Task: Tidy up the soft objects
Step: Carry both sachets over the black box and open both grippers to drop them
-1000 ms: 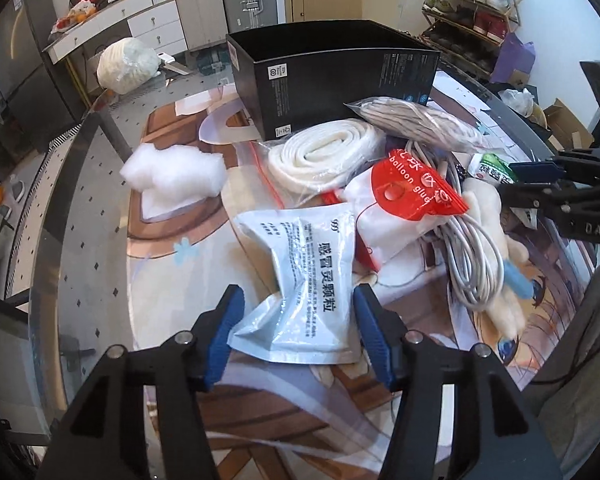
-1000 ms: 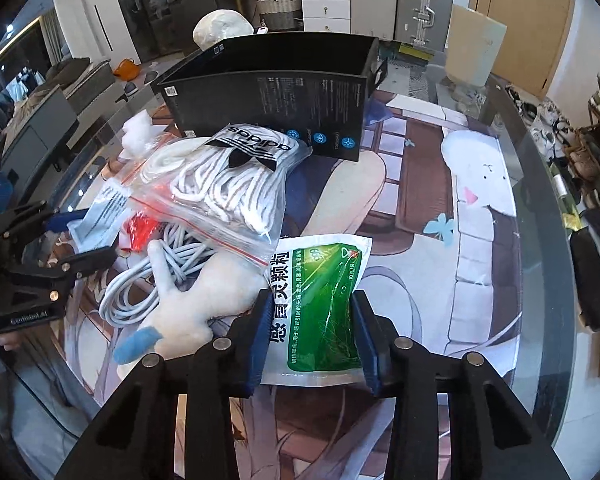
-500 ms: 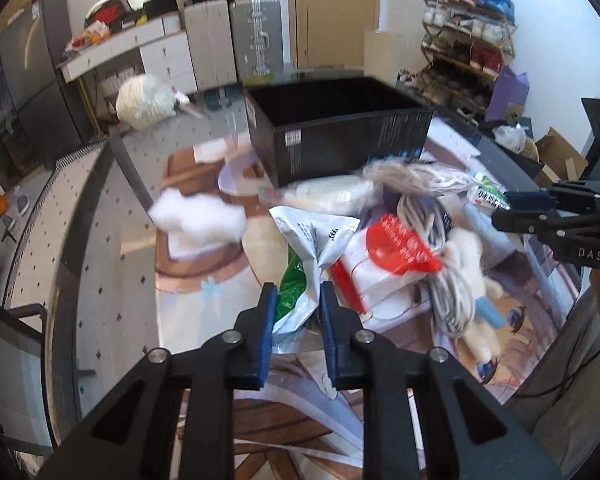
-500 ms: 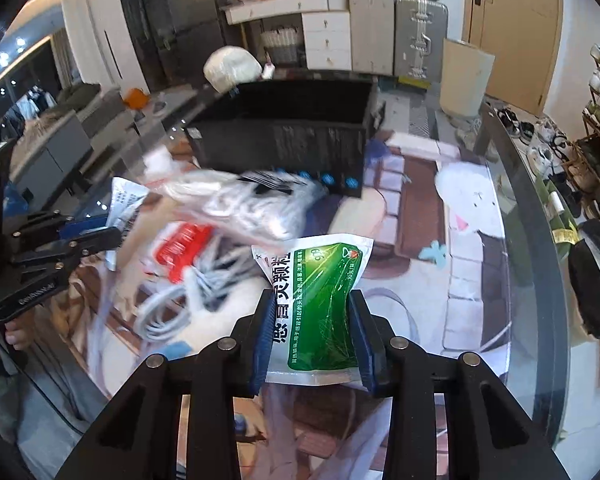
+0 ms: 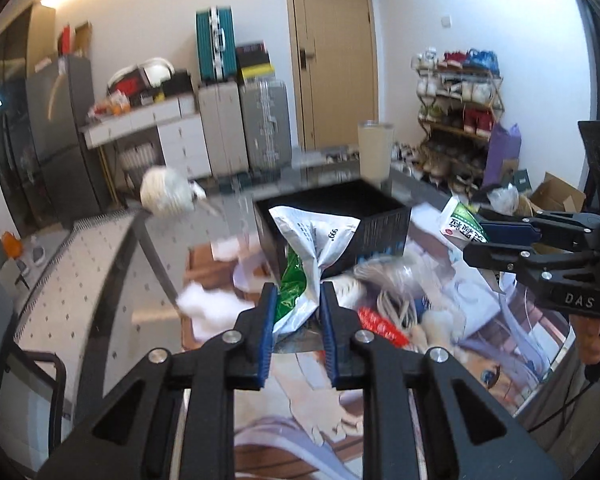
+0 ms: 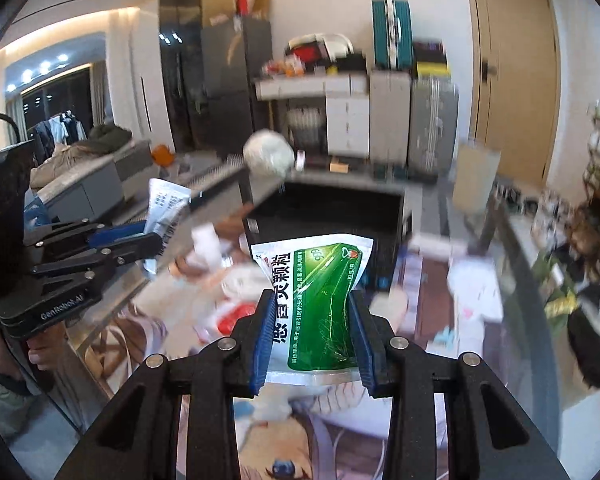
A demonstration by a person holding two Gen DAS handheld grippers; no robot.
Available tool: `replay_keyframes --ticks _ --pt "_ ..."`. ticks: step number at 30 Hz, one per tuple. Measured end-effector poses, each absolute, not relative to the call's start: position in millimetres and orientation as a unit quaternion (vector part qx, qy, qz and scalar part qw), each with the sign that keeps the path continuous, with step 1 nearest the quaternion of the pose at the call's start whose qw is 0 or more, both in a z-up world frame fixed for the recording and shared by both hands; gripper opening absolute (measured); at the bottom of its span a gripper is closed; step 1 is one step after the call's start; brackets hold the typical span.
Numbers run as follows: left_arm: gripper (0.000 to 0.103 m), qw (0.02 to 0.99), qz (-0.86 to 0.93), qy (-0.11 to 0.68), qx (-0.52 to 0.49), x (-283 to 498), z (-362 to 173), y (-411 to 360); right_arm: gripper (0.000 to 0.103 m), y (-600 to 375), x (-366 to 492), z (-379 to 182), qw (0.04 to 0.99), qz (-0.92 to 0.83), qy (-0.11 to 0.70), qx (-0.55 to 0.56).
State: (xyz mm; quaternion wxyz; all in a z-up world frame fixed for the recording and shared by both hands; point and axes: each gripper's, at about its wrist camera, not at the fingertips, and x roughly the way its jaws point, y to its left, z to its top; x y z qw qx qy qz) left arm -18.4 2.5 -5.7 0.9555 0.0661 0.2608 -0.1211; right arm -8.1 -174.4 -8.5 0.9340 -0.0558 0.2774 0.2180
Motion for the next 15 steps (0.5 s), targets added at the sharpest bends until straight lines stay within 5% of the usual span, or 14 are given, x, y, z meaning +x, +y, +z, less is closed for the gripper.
replay_keyframes --ticks 15 --pt "0.019 0.963 -0.137 0.222 0.062 -32.4 -0.4 -5.4 0.036 -164.7 -47.4 9.5 0.958 0.21 0.191 -0.045"
